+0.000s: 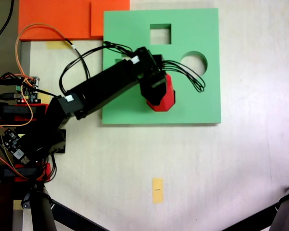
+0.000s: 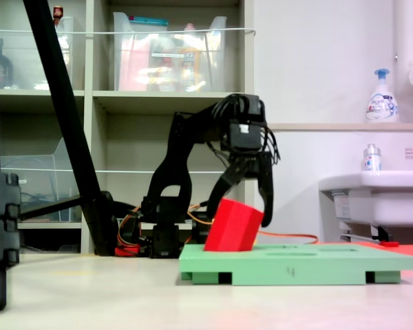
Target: Put the octagonal pillar block into the corresponding hole
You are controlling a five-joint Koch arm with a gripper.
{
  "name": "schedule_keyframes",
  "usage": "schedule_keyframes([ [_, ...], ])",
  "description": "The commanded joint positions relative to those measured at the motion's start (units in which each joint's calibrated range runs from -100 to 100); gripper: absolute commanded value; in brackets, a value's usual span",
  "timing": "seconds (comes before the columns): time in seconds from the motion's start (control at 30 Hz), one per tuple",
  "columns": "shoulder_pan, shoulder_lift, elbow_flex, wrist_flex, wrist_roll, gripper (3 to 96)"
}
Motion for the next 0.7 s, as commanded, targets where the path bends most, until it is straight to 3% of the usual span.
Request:
schedule_keyframes([
  [0.03,0.54,-0.12,3.87,-1.18,-0.05,33.8],
  [0.37,1.03,1.97,3.87,-0.99,-0.15,34.4],
  [0.63,1.03,1.69,3.87,-0.03,-0.15,54.0],
  [0.7,0.98,1.27,3.87,-0.03,-0.15,55.0],
])
